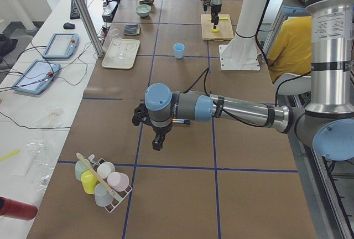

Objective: Squeeze lemon into cup
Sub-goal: 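Move the right gripper down over the lemon slice on the cutting board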

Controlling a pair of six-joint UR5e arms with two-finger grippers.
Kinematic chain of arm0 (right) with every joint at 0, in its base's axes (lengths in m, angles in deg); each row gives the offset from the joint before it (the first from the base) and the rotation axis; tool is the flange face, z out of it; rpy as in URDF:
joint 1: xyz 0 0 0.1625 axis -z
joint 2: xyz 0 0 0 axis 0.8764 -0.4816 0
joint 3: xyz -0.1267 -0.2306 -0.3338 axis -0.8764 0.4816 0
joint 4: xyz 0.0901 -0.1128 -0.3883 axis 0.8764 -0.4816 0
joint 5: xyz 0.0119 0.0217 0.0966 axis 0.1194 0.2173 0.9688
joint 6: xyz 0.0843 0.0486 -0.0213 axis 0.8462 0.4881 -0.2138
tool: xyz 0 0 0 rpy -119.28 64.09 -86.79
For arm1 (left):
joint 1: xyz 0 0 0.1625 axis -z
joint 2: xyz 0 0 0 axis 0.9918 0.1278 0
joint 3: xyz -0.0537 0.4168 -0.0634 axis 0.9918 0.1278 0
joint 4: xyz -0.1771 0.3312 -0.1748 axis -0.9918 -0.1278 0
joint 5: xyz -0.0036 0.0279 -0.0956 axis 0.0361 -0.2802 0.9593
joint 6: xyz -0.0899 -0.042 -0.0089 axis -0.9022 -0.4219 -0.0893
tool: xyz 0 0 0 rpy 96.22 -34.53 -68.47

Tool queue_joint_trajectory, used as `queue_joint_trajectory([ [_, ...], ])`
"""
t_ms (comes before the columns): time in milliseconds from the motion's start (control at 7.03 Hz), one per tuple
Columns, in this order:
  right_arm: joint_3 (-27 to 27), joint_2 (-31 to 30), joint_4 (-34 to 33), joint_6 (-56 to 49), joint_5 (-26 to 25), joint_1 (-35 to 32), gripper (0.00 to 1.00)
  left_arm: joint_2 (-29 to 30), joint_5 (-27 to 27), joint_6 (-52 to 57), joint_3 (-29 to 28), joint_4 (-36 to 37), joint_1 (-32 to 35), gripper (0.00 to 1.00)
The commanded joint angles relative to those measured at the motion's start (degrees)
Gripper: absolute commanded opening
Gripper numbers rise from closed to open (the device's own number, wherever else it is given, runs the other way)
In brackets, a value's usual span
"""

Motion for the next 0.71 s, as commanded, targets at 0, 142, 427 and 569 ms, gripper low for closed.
queue_joint_trajectory([
  [0, 0.78, 0.89, -2.1, 0.07, 0.39, -0.12, 1.0, -0.08, 2.09, -0.22, 0.39, 0.09, 0.15, 1.0],
  [142, 0.79, 1.06, -4.64, 0.07, 1.61, -0.12, 1.0, -0.08, 2.1, -0.14, 0.31, 0.09, 0.15, 1.0],
  [427, 1.92, 1.06, -4.66, 0.07, 1.97, -0.03, 1.0, -0.08, 2.1, -0.05, 0.31, 0.09, 0.15, 1.0],
  [569, 2.54, 1.41, -4.57, 0.07, 1.97, 0.23, 1.0, -0.08, 2.1, -0.05, 0.39, 0.09, 0.15, 1.0],
])
